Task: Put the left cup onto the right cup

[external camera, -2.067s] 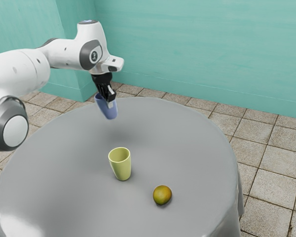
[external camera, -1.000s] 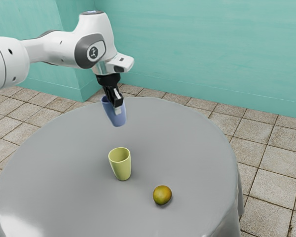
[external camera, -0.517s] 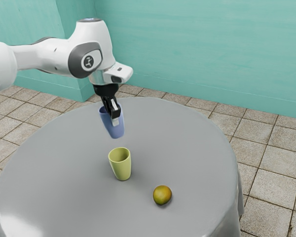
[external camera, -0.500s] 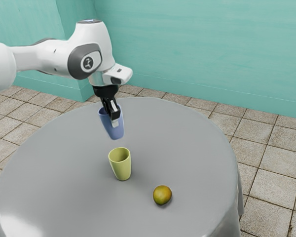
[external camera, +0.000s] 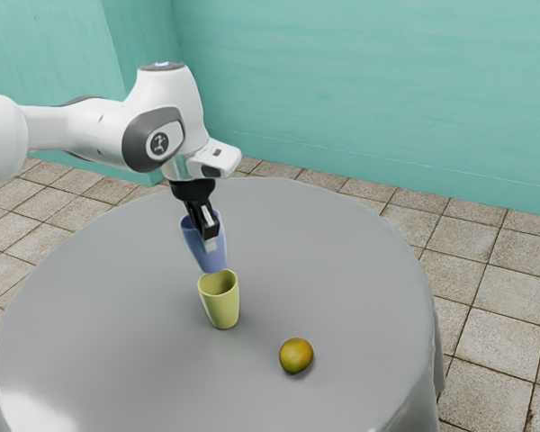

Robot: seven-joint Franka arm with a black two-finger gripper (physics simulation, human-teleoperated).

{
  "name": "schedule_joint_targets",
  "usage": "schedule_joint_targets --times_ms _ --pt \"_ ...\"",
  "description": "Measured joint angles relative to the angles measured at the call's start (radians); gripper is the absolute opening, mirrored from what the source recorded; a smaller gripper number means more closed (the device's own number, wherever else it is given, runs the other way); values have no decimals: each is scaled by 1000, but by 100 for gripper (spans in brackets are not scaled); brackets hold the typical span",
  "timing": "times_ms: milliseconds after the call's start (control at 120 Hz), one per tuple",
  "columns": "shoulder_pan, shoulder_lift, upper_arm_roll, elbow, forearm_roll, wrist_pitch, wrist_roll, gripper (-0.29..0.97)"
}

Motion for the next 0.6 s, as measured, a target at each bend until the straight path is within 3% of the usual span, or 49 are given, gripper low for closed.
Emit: schedule_joint_targets --times_ms 600 --pt "-24 -2 -9 -18 0 30 -9 -11"
